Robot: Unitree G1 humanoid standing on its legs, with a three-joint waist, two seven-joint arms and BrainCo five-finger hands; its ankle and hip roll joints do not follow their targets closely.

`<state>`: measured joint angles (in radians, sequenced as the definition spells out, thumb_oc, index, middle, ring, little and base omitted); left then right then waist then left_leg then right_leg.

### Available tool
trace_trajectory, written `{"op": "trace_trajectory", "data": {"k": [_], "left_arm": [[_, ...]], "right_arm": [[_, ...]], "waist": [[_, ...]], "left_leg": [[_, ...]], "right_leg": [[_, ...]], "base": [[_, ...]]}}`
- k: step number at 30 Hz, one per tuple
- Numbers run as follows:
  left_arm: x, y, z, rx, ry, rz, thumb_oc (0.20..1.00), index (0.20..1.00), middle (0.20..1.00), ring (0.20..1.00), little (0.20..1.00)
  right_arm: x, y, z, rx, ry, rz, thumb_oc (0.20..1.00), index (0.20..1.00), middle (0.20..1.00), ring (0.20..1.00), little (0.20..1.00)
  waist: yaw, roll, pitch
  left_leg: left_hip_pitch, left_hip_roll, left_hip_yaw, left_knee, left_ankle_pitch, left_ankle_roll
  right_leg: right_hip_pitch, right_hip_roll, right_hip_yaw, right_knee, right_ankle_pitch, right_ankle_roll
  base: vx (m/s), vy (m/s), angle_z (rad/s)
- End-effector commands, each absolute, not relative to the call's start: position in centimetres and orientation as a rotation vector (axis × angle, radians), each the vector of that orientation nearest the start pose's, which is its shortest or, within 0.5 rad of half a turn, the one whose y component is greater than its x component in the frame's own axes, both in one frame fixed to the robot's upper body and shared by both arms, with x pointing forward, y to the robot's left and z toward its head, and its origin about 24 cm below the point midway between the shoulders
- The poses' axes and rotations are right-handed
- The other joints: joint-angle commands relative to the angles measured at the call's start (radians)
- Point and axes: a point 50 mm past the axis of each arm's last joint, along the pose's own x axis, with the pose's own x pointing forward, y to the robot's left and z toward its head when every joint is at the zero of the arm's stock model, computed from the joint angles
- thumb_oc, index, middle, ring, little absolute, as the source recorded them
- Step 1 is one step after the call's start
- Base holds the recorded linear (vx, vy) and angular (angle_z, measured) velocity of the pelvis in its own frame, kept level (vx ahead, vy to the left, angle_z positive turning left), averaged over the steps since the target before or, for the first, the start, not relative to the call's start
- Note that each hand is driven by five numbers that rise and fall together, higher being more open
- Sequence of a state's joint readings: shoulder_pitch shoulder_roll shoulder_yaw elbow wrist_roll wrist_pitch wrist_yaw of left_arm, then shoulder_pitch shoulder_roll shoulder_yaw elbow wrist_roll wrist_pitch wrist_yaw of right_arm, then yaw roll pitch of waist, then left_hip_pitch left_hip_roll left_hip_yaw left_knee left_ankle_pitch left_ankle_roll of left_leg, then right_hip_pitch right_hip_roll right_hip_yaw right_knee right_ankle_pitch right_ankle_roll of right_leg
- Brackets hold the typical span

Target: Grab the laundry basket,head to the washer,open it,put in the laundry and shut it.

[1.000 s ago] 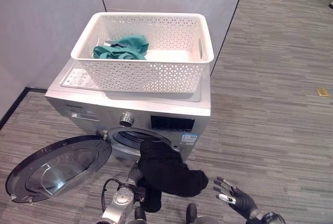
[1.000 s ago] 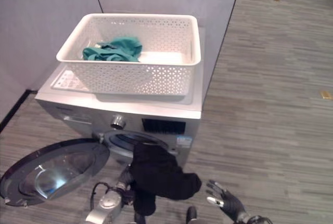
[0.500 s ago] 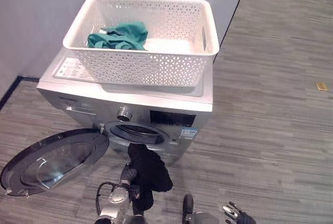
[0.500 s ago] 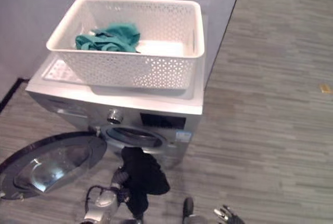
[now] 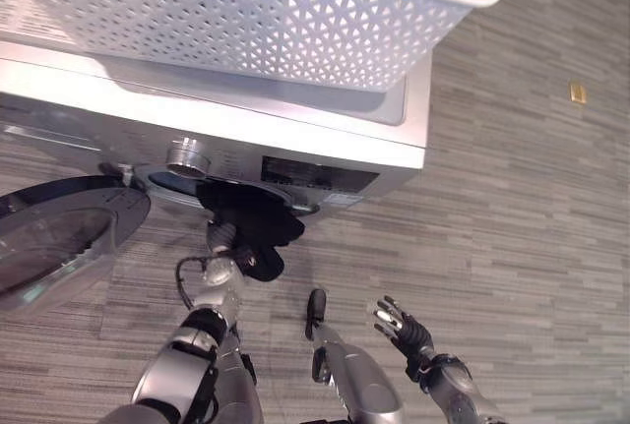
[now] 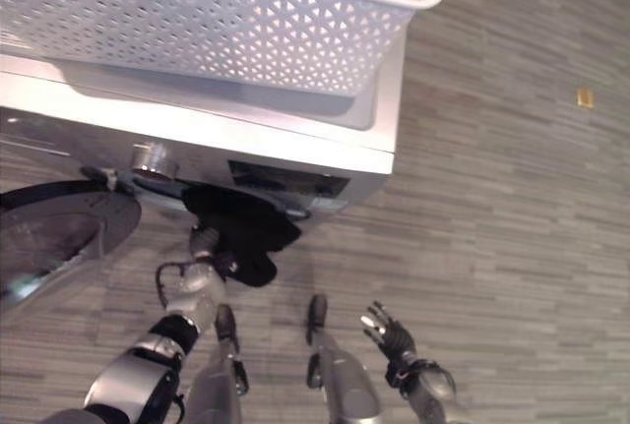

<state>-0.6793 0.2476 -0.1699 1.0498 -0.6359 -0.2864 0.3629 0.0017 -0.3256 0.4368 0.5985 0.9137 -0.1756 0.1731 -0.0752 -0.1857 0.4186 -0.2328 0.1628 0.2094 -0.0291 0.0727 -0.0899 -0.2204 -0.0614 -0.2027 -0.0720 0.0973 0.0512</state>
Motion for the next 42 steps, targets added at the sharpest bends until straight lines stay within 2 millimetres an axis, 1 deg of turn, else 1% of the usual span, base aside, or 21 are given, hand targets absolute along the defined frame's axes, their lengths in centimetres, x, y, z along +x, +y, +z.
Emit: {"op": "trace_trajectory", "data": {"k": [1, 5, 7, 11, 12, 15, 18, 19, 21, 22, 26, 30, 31, 33, 34, 37, 38, 39, 40, 41, 42], "left_arm": [[37.3, 22.4, 7.8, -0.230, -0.012, 0.525, 0.200, 0.200, 0.200, 0.200, 0.200], [39.0, 25.2, 14.6, -0.203, -0.191, 0.607, 0.200, 0.200, 0.200, 0.200, 0.200], [39.0, 25.2, 14.5, -0.203, -0.189, 0.608, 0.200, 0.200, 0.200, 0.200, 0.200], [39.6, 26.9, 22.8, -0.241, -0.410, 0.641, 0.200, 0.200, 0.200, 0.200, 0.200], [39.7, 26.9, 22.9, -0.241, -0.411, 0.641, 0.200, 0.200, 0.200, 0.200, 0.200], [40.1, 25.1, 27.1, -0.338, -0.523, 0.565, 0.200, 0.200, 0.200, 0.200, 0.200], [40.2, 23.9, 28.8, -0.512, -0.567, 0.503, 0.200, 0.200, 0.200, 0.200, 0.200], [40.4, 21.6, 30.4, -0.816, -0.609, 0.402, 0.200, 0.200, 0.200, 0.200, 0.200], [40.3, 20.3, 31.3, -0.972, -0.633, 0.338, 0.200, 0.200, 0.200, 0.200, 0.200], [39.8, 17.2, 33.1, -1.255, -0.672, 0.183, 0.200, 0.200, 0.200, 0.200, 0.200], [38.3, 12.5, 36.1, -1.485, -0.705, -0.057, 0.200, 0.200, 0.200, 0.200, 0.200], [36.1, 12.6, 41.0, -1.547, -0.848, -0.168, 0.200, 0.200, 0.200, 0.200, 0.200], [34.7, 14.0, 43.2, -1.511, -0.954, -0.175, 0.200, 0.200, 0.200, 0.200, 0.200], [34.4, 14.9, 43.9, -1.430, -0.986, -0.140, 0.200, 0.200, 0.200, 0.200, 0.200], [35.2, 16.6, 43.5, -1.257, -0.970, -0.054, 1.000, 1.000, 1.000, 1.000, 1.000], [36.8, 18.9, 41.9, -1.018, -0.891, 0.061, 1.000, 1.000, 1.000, 1.000, 1.000], [39.1, 22.5, 39.1, -0.572, -0.680, 0.251, 1.000, 1.000, 1.000, 1.000, 1.000], [38.3, 30.6, 35.8, 0.095, -0.349, 0.547, 1.000, 1.000, 1.000, 1.000, 1.000], [38.2, 30.7, 36.1, 0.103, -0.352, 0.547, 1.000, 1.000, 1.000, 1.000, 1.000], [37.4, 32.4, 35.8, 0.469, -0.236, 0.651, 1.000, 1.000, 1.000, 1.000, 1.000], [37.5, 32.5, 35.6, 0.569, -0.201, 0.677, 1.000, 1.000, 1.000, 1.000, 1.000]], "right_arm": [[20.5, -17.3, -6.8, 0.511, 0.429, 0.106, 1.000, 1.000, 1.000, 1.000, 1.000], [21.9, -16.6, -5.7, 0.510, 0.365, 0.134, 1.000, 1.000, 1.000, 1.000, 1.000], [21.9, -16.6, -5.7, 0.510, 0.366, 0.134, 1.000, 1.000, 1.000, 1.000, 1.000], [22.7, -16.0, -4.8, 0.498, 0.327, 0.176, 1.000, 1.000, 1.000, 1.000, 1.000], [22.8, -16.0, -4.8, 0.499, 0.325, 0.176, 1.000, 1.000, 1.000, 1.000, 1.000], [23.1, -16.2, -4.8, 0.489, 0.326, 0.166, 1.000, 1.000, 1.000, 1.000, 1.000], [23.5, -16.2, -4.6, 0.494, 0.320, 0.159, 1.000, 1.000, 1.000, 1.000, 1.000], [23.8, -15.9, -4.6, 0.506, 0.327, 0.147, 1.000, 1.000, 1.000, 1.000, 1.000], [24.0, -15.6, -4.6, 0.516, 0.333, 0.147, 1.000, 1.000, 1.000, 1.000, 1.000], [24.4, -15.1, -4.3, 0.544, 0.327, 0.151, 1.000, 1.000, 1.000, 1.000, 1.000], [24.8, -15.2, -3.5, 0.569, 0.295, 0.180, 1.000, 1.000, 1.000, 1.000, 1.000], [25.6, -15.5, -2.1, 0.545, 0.251, 0.225, 1.000, 1.000, 1.000, 1.000, 1.000], [25.6, -15.9, -2.0, 0.530, 0.245, 0.223, 1.000, 1.000, 1.000, 1.000, 1.000], [25.4, -16.1, -2.1, 0.525, 0.251, 0.219, 1.000, 1.000, 1.000, 1.000, 1.000], [25.0, -16.9, -2.5, 0.513, 0.270, 0.197, 1.000, 1.000, 1.000, 1.000, 1.000], [24.6, -17.8, -2.7, 0.501, 0.279, 0.175, 1.000, 1.000, 1.000, 1.000, 1.000], [24.6, -18.6, -2.6, 0.469, 0.288, 0.172, 1.000, 1.000, 1.000, 1.000, 1.000], [25.4, -20.0, -2.3, 0.397, 0.298, 0.163, 1.000, 1.000, 1.000, 1.000, 1.000], [25.6, -19.9, -2.2, 0.400, 0.295, 0.166, 1.000, 1.000, 1.000, 1.000, 1.000], [25.5, -20.4, -2.1, 0.360, 0.302, 0.175, 1.000, 1.000, 1.000, 1.000, 1.000], [25.3, -20.6, -2.2, 0.357, 0.310, 0.178, 1.000, 1.000, 1.000, 1.000, 1.000]], "waist": [[-0.004, -0.023, -0.023], [-0.024, -0.041, 0.004], [-0.027, -0.041, -0.003], [-0.050, -0.042, 0.013], [-0.051, -0.042, 0.012], [-0.070, -0.031, 0.013], [-0.077, -0.022, 0.009], [-0.084, -0.010, 0.009], [-0.087, -0.002, 0.009], [-0.096, 0.006, 0.013], [-0.122, 0.012, -0.004], [-0.142, 0.008, -0.022], [-0.146, 0.012, -0.033], [-0.149, 0.014, -0.041], [-0.144, 0.026, -0.047], [-0.132, 0.041, -0.047], [-0.124, 0.057, -0.043], [-0.123, 0.075, -0.040], [-0.123, 0.070, -0.037], [-0.133, 0.064, -0.042], [-0.135, 0.060, -0.045]], "left_leg": [[-0.105, 0.110, -0.056, 0.018, 0.065, -0.067], [-0.210, 0.103, -0.078, 0.077, 0.048, -0.065], [-0.200, 0.104, -0.085, 0.073, 0.026, -0.074], [-0.332, 0.096, -0.119, 0.145, 0.003, -0.071], [-0.337, 0.095, -0.121, 0.148, 0.002, -0.071], [-0.429, 0.081, -0.149, 0.191, -0.015, -0.064], [-0.470, 0.071, -0.160, 0.207, -0.021, -0.061], [-0.504, 0.061, -0.165, 0.211, -0.025, -0.060], [-0.522, 0.055, -0.167, 0.215, -0.027, -0.058], [-0.550, 0.049, -0.166, 0.221, -0.031, -0.058], [-0.614, 0.042, -0.169, 0.258, -0.050, -0.064], [-0.671, 0.049, -0.173, 0.311, -0.072, -0.063], [-0.686, 0.050, -0.172, 0.329, -0.081, -0.060], [-0.698, 0.050, -0.170, 0.338, -0.087, -0.057], [-0.698, 0.046, -0.166, 0.334, -0.086, -0.051], [-0.683, 0.038, -0.159, 0.317, -0.079, -0.044], [-0.661, 0.029, -0.155, 0.295, -0.067, -0.041], [-0.638, 0.026, -0.142, 0.258, -0.045, -0.039], [-0.636, 0.026, -0.141, 0.256, -0.044, -0.039], [-0.630, 0.031, -0.137, 0.241, -0.029, -0.039], [-0.629, 0.032, -0.137, 0.237, -0.024, -0.039]], "right_leg": [[-0.011, -0.113, -0.032, 0.165, -0.134, 0.109], [-0.081, -0.125, -0.043, 0.189, -0.131, 0.112], [-0.073, -0.123, -0.037, 0.190, -0.151, 0.118], [-0.172, -0.136, -0.046, 0.251, -0.165, 0.116], [-0.175, -0.136, -0.047, 0.254, -0.166, 0.116], [-0.264, -0.148, -0.044, 0.313, -0.177, 0.115], [-0.301, -0.151, -0.041, 0.339, -0.186, 0.113], [-0.332, -0.157, -0.039, 0.357, -0.193, 0.115], [-0.352, -0.160, -0.034, 0.370, -0.198, 0.117], [-0.382, -0.167, -0.030, 0.394, -0.207, 0.119], [-0.455, -0.173, -0.021, 0.451, -0.224, 0.122], [-0.516, -0.172, -0.005, 0.493, -0.224, 0.127], [-0.532, -0.172, -0.001, 0.495, -0.220, 0.131], [-0.539, -0.172, 0.002, 0.492, -0.215, 0.135], [-0.531, -0.174, 0.004, 0.477, -0.209, 0.138], [-0.514, -0.177, 0.005, 0.457, -0.205, 0.136], [-0.492, -0.178, 0.003, 0.432, -0.204, 0.132], [-0.478, -0.176, 0.007, 0.400, -0.187, 0.133], [-0.477, -0.176, 0.007, 0.398, -0.186, 0.133], [-0.470, -0.170, 0.010, 0.372, -0.169, 0.136], [-0.468, -0.168, 0.009, 0.364, -0.164, 0.136]], "base": [[-0.04, -0.021, -0.04], [0.00, -0.015, 0.05], [0.08, -0.020, 0.12], [-0.01, -0.013, 0.08], [-0.01, -0.011, 0.18], [0.00, -0.002, 0.11], [0.02, 0.006, 0.16], [0.02, 0.026, 0.18], [0.02, 0.042, 0.17], [0.02, 0.039, 0.09], [0.02, 0.041, 0.13], [0.01, 0.044, 0.07], [0.02, 0.025, -0.06], [0.03, 0.042, -0.10], [0.03, 0.044, -0.13], [0.02, 0.040, -0.13], [0.01, 0.139, -0.17], [0.00, 0.125, -0.23], [-0.04, 0.131, -0.19], [-0.04, 0.036, -0.08], [-0.08, 0.023, -0.01]]}}
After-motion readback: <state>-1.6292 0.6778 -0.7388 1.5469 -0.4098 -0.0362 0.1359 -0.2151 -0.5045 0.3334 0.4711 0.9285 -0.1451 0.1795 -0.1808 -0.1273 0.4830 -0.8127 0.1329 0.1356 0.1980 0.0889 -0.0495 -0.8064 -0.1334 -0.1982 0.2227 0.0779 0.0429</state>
